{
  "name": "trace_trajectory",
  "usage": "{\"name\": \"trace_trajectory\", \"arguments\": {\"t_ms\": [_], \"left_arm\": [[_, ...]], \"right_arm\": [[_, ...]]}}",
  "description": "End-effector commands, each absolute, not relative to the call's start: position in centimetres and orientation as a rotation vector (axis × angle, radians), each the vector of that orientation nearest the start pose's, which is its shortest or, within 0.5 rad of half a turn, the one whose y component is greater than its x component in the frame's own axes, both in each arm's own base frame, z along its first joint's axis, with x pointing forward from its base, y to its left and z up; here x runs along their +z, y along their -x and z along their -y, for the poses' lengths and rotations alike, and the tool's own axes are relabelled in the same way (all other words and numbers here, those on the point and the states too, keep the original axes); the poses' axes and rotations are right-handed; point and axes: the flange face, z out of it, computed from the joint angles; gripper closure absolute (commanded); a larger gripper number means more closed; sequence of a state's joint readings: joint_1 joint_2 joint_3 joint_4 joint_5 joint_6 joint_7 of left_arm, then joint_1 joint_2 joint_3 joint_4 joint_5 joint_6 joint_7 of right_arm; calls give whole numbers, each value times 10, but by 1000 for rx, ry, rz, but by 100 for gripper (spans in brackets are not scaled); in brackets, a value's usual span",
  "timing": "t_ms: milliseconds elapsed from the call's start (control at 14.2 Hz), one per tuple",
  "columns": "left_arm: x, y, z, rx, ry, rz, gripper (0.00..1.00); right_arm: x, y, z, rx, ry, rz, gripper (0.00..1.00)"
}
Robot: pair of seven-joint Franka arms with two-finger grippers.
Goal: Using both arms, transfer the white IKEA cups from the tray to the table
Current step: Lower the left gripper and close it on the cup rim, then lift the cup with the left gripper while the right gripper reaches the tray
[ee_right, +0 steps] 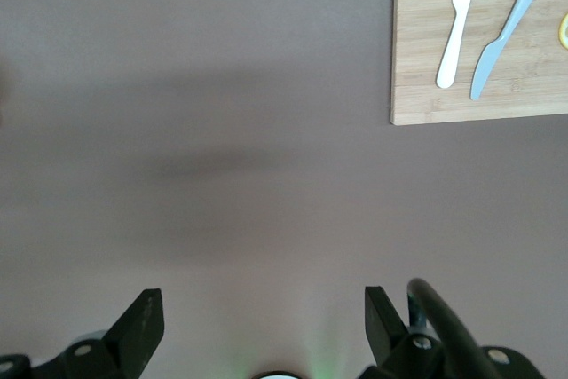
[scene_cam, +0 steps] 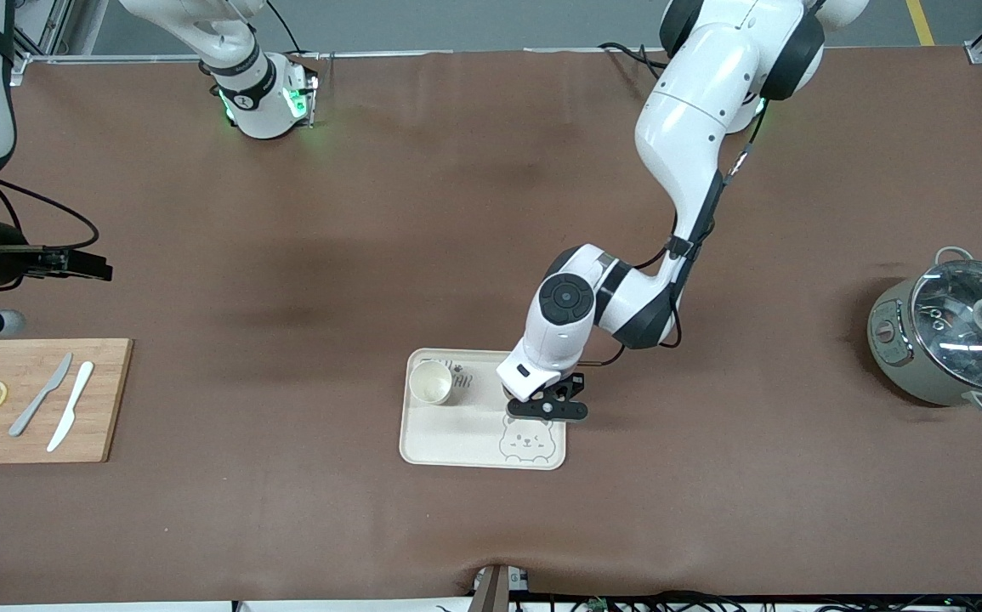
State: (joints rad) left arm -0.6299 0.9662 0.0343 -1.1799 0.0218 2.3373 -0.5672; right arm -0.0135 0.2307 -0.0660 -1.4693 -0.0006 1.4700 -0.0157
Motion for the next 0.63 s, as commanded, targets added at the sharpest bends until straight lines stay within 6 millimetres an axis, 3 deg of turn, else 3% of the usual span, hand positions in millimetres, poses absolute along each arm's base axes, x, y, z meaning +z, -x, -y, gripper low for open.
{"name": "trace_trajectory", "arguments": {"t_ms": [0,281,422,563], "left_arm": [[218,-644,450,-300,3226,-63,100],[218,-644,450,-298,3228,-61,100],[218,-644,449,-296,3227,-58,100],[222,-646,445,-301,3228,-55,100]], "right_arm": [[508,-616,47,407,3108,-100,0],[497,-619,54,414,3092,-120,0],[458,-625,47,529,3073,-109,0],[453,-627,41,530,3076,-114,0]]}}
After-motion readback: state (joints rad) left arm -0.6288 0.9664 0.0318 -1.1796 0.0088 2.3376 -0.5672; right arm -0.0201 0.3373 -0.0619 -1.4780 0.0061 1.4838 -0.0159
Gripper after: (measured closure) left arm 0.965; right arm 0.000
